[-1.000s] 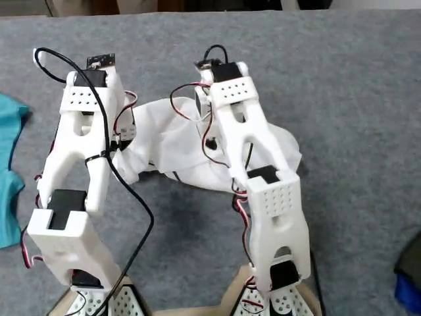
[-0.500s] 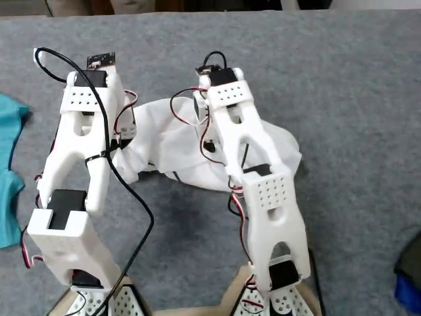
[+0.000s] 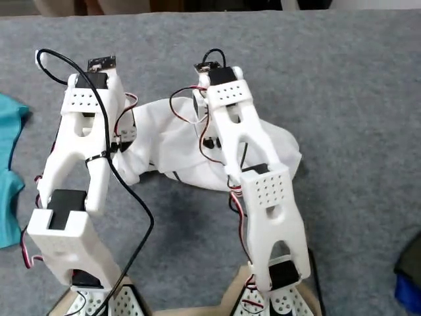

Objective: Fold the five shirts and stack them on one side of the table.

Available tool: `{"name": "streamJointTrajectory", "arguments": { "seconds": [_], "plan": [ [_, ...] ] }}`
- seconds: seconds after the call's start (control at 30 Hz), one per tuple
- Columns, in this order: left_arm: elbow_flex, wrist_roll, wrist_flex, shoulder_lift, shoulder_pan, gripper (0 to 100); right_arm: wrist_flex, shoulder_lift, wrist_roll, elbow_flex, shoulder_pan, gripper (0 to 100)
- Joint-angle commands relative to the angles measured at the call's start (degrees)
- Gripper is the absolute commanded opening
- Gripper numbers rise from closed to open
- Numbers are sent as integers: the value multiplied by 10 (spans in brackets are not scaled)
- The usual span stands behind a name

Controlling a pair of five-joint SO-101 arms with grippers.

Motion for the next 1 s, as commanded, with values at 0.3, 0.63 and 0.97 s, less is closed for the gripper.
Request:
{"name": "streamJointTrajectory", "arguments": {
  "seconds": [0.3,0.63,0.97],
  "plan": [
    [-1,2,-3,-23,-5,19,20,-6,3,-28,15,5],
    [0,3,-31,-23,-11,19,48,-58,0,-127,86,5],
    [-72,0,-63,-28,-34,19,45,-314,-23,-204,122,5]
  ]
}}
